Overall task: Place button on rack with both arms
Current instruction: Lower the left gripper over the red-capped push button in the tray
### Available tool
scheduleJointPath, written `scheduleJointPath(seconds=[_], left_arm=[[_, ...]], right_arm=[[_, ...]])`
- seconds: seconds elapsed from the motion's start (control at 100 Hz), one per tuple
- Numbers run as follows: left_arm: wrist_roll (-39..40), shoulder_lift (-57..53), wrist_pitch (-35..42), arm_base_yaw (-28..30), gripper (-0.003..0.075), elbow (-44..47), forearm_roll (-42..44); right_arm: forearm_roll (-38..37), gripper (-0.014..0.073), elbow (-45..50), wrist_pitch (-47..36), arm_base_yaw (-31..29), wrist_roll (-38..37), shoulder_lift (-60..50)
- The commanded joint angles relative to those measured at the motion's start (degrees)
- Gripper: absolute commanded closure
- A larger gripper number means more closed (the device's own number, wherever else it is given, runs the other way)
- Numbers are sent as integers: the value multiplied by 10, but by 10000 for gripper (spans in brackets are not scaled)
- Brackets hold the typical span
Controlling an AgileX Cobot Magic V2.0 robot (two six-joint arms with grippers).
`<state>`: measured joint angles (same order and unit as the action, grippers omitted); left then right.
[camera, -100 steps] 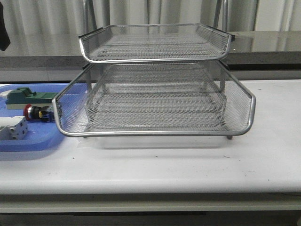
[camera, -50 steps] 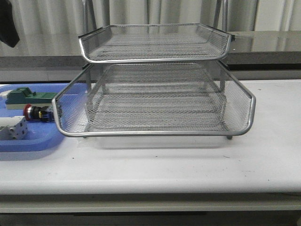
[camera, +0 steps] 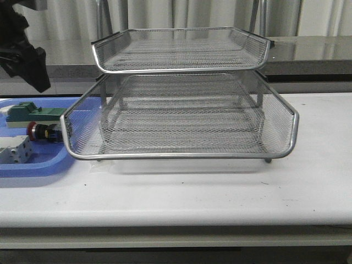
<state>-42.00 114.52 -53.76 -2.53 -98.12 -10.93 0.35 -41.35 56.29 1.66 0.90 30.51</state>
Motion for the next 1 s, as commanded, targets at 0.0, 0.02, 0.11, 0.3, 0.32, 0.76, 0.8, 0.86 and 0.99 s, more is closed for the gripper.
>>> scheduleJointPath(seconds=[0.0,0.02,0.11,0.3,0.32,0.76,0.8,0.86,0.99], left_arm=[[-49,-3,-12,-2,85,-45,-32],[-56,3,-15,-2,85,-50,-33],[-80,26,-28,-2,85,-63,-35],[-116,55,-35,-2,85,-65,-35],[-119,58,-35,-3,85,-65,-35],[-172,93,-14,-26,85,-65,-34],[-176,94,-8,-26,85,-65,-34],[-177,97,-2,-26,85,-65,-33],[-182,102,-2,-26,85,-65,-28]], right_arm=[[-3,662,-19,-30,0,1,2],[-3,662,-19,-30,0,1,2],[-3,662,-19,-30,0,1,2],[-3,662,-19,-30,0,1,2],[-3,662,-19,-30,0,1,2],[-3,662,-19,-29,0,1,2],[-3,662,-19,-29,0,1,2],[-3,662,-19,-29,0,1,2],[-3,662,-19,-29,0,1,2]])
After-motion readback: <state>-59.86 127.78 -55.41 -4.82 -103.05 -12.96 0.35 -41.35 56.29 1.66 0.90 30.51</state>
